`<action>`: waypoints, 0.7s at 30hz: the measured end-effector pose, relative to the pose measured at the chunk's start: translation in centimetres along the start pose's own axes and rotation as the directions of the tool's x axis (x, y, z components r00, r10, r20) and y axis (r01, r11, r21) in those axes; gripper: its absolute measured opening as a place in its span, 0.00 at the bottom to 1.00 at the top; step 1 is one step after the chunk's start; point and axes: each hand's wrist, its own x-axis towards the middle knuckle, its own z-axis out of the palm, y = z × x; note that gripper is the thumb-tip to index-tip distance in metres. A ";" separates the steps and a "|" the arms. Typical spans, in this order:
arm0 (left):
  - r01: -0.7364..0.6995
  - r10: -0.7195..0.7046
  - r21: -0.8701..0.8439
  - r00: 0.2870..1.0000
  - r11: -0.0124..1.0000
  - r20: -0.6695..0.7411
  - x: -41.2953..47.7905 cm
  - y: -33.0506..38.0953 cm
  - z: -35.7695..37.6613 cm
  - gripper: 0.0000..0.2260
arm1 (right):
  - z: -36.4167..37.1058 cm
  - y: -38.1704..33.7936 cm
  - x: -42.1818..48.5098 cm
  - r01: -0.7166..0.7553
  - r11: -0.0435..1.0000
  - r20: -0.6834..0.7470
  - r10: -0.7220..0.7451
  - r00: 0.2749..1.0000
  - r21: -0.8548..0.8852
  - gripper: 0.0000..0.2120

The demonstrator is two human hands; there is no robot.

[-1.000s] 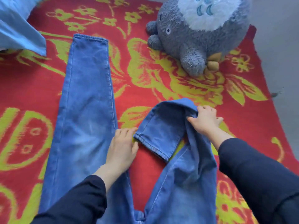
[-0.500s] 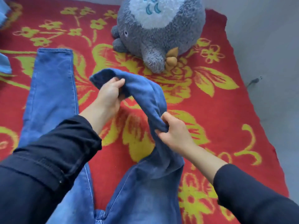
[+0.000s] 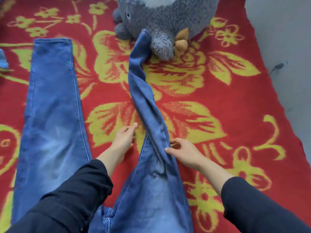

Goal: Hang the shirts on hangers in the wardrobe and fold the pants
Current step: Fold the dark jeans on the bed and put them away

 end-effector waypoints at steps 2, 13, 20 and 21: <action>-0.062 0.062 -0.009 0.998 0.998 0.002 -0.4 -1.1 0.5 0.07 | 0.8 0.0 0.0 -0.040 0.994 -0.039 0.044 0.998 0.104 0.12; -0.243 0.080 0.438 0.931 0.865 0.357 -10.9 -10.8 1.7 0.17 | -1.2 -5.3 -2.3 -0.150 0.911 -0.040 0.179 0.983 0.385 0.15; -0.205 0.086 0.782 0.978 0.588 0.192 -14.4 -16.0 7.5 0.18 | 0.6 -6.5 -4.2 -0.170 0.880 0.035 0.173 0.984 0.444 0.08; -0.200 0.082 0.727 0.977 0.656 0.195 -14.3 -16.0 7.2 0.14 | 1.0 -6.8 -4.6 -0.153 0.885 0.018 0.162 0.987 0.440 0.08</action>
